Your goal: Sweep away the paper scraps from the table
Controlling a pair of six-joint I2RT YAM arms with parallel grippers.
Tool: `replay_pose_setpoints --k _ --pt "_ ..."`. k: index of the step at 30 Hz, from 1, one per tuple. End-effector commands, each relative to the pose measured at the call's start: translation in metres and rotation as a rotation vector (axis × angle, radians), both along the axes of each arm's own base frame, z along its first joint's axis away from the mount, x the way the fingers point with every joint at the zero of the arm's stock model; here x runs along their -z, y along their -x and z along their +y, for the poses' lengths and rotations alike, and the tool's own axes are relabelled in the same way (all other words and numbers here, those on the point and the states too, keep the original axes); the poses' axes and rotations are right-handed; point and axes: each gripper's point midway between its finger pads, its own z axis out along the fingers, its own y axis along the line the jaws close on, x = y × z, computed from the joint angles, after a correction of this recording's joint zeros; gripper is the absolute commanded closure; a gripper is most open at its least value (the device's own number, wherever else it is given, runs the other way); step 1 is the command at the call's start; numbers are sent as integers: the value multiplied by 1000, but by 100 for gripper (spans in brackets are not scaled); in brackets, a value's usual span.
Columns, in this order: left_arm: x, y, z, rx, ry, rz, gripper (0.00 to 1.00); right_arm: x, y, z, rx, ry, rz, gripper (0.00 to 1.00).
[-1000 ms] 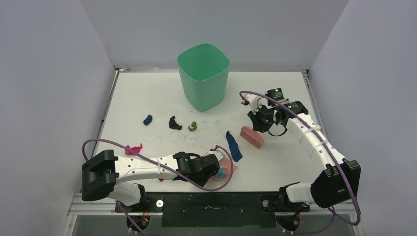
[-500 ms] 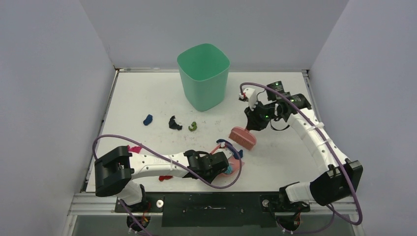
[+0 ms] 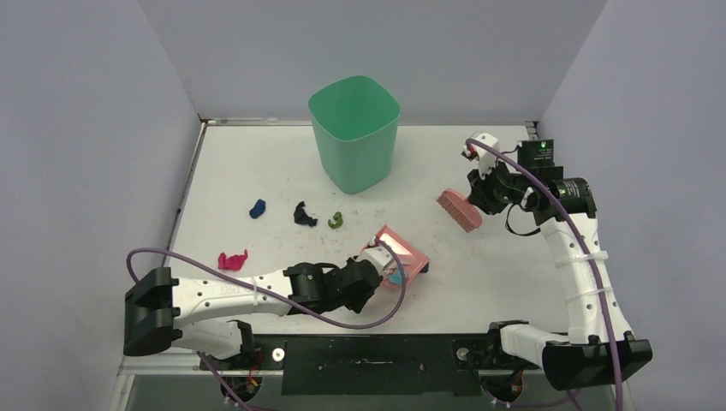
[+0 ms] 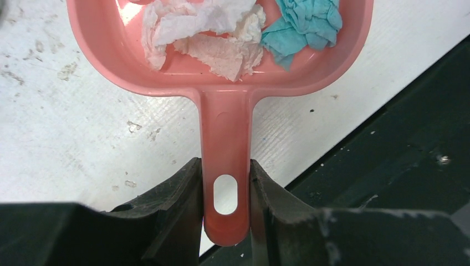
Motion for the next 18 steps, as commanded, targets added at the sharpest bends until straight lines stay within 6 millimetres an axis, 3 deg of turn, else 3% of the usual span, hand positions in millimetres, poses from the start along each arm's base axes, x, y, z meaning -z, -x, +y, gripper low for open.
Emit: replay_pose_setpoints --k 1,7,10,18 --pt "-53 -12 -11 -21 126 -90 100 8 -31 -26 206 -22 -76 95" --pt "-81 -19 -2 -32 80 -106 100 35 -41 -33 306 -124 -68 95" --pt "-95 -29 2 -67 68 -87 100 36 -47 -35 371 -168 -124 95" --pt "-141 -70 -3 -109 136 -82 100 58 -49 -35 406 -283 -153 95"
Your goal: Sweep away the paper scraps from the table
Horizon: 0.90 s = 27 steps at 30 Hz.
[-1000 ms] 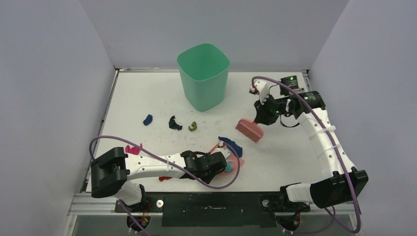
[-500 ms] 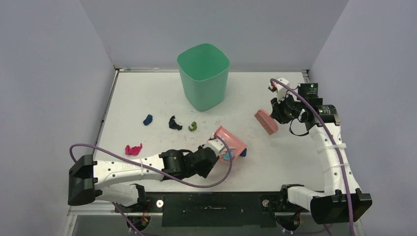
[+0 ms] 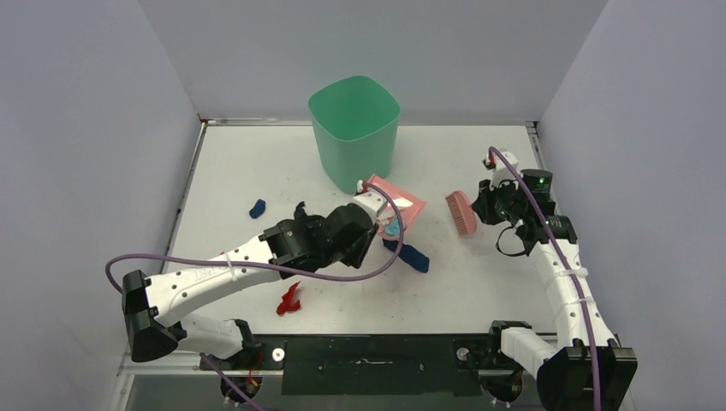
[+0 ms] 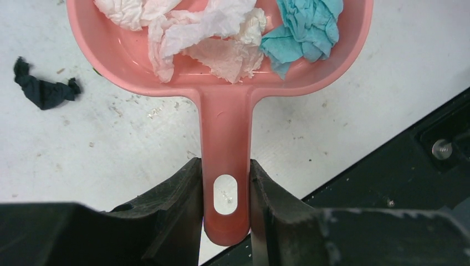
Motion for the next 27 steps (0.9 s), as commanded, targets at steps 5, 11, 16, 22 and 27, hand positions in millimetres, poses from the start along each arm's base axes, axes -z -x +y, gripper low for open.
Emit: replay_pose_setpoints --k 5,11,16,22,27 --pt "-57 -48 -13 -26 61 -49 100 -11 -21 -11 72 -75 -202 95" --pt "-85 -84 -31 -60 187 -50 100 -4 -18 -13 75 -81 -216 95" --pt "-118 -117 -45 -79 250 -73 100 7 -15 -9 19 -71 -179 95" --pt "-152 -150 -63 -86 354 -94 100 5 -14 -10 20 -69 -185 95" --pt "-179 -180 -75 -80 544 -29 100 3 -9 -12 17 -84 -190 95"
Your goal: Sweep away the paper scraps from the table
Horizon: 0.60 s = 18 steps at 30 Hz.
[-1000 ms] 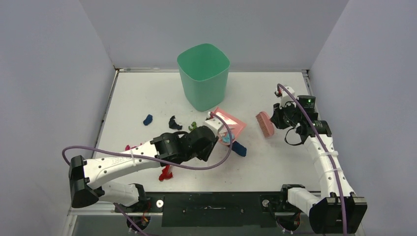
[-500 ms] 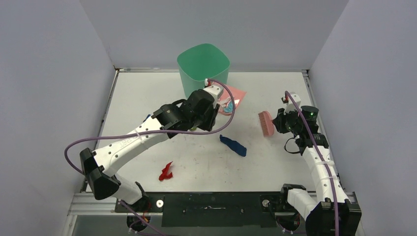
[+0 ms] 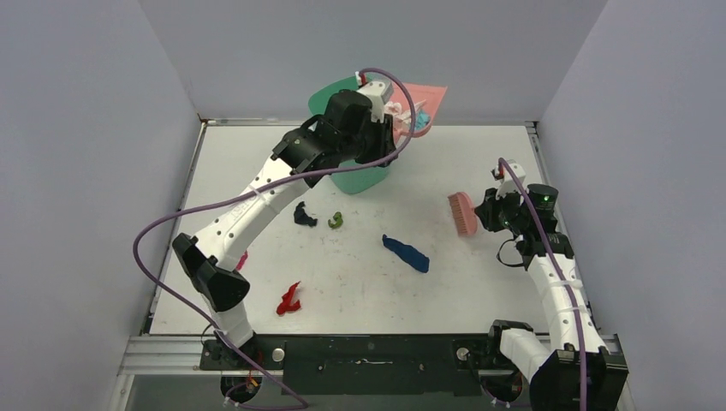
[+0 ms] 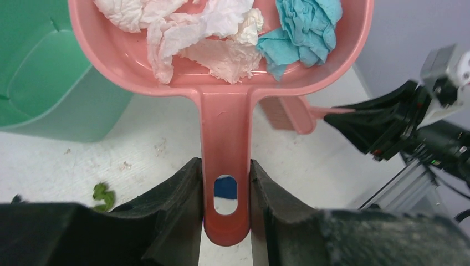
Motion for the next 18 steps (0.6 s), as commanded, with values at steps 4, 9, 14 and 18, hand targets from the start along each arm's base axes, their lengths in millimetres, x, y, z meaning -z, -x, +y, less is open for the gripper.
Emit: replay_pose_setpoints --k 4,9,14,18 --pt "-62 -40 -20 74 404 56 100 -21 -2 -1 -27 -14 -97 95" --pt "-85 -59 -14 93 667 130 100 -20 -2 -1 -35 -18 -91 95" --pt "-97 -74 -6 128 917 204 100 -20 -2 0 -36 -22 -90 95" --pt "-106 -76 5 175 1160 325 100 -20 -1 0 -39 -23 -88 95"
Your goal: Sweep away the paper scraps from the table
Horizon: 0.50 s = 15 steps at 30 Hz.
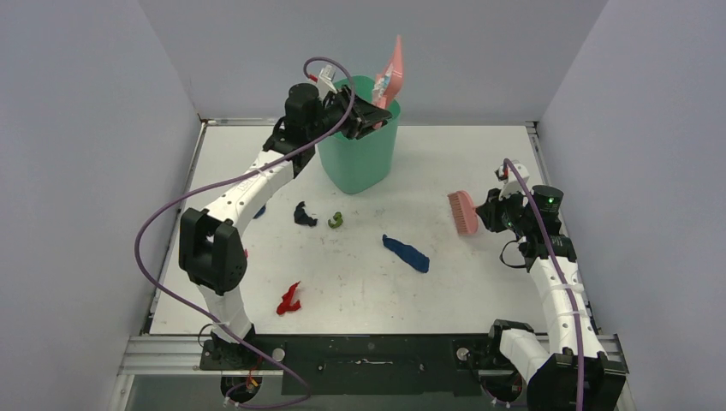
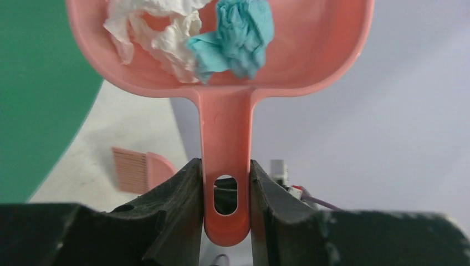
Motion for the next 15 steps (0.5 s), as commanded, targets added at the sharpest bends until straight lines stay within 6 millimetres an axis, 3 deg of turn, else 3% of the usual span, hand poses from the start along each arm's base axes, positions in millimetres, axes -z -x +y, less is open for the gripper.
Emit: replay_pose_setpoints --k 1,6,15 --pt "-85 20 10 131 445 -34 100 -13 -4 2 -28 0 -65 95" --pt "-87 21 23 151 644 47 100 -13 -4 2 -33 -5 -63 95" --pt "-74 16 31 147 752 125 100 -11 -3 3 -37 -7 -56 95"
